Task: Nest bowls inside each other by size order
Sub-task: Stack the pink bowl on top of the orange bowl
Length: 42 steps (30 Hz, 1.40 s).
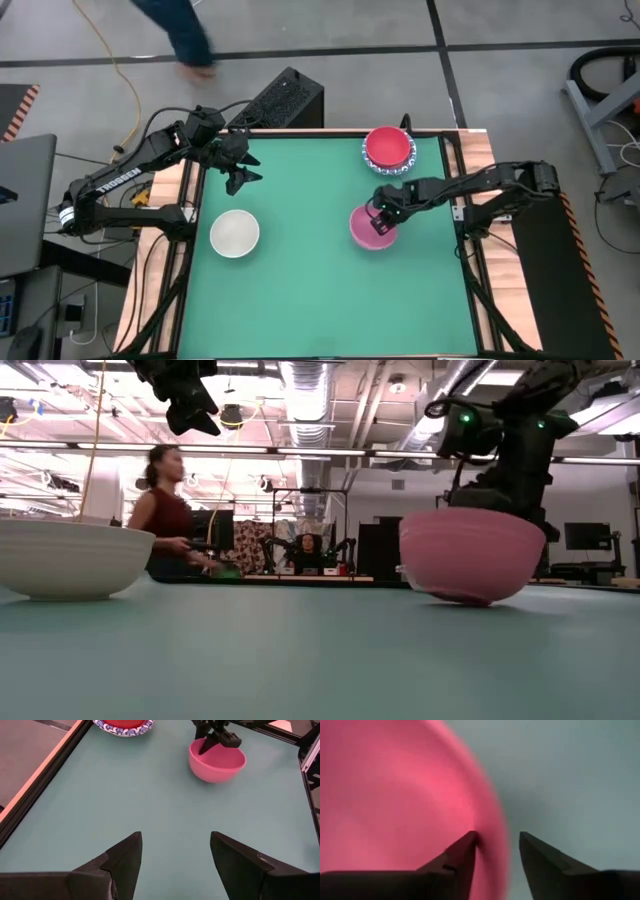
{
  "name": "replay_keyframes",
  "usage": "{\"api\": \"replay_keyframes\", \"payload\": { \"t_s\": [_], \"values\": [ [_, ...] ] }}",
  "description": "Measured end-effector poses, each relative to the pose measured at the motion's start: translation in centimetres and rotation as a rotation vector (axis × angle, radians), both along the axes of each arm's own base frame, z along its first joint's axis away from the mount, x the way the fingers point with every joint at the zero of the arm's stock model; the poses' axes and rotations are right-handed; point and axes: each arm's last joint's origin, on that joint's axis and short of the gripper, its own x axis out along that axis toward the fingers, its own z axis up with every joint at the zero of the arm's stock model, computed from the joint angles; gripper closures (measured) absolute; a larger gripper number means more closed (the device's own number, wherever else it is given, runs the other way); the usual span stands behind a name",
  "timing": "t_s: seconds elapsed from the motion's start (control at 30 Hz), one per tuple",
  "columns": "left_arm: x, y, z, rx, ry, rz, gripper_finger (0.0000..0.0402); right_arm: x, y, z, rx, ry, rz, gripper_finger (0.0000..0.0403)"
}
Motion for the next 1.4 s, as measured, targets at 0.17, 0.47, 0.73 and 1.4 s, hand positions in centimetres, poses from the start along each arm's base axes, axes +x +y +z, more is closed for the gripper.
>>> {"api": "replay_keyframes", "payload": {
  "t_s": [0.17,0.47,0.73,1.4],
  "values": [
    [0.0,0.0,0.0,0.001,0.0,0.0,0.0178,0.1,0.0,-0.4,-0.018,-0.042,0.023,0.033],
    [0.0,0.0,0.0,0.001,0.001,0.001,0.0178,0.6,0.0,-0.2,-0.031,-0.097,0.045,0.0386],
    [0.4,0.3,-2.1,-0.008,0.015,0.001,0.0178,0.9,0.0,-0.2,-0.027,-0.131,0.029,0.0394],
    [1.7,0.6,-8.1,-0.026,-0.129,-0.113,0.0178,2.5,-2.1,1.0,-0.031,-0.361,0.041,0.0396]
  ]
}}
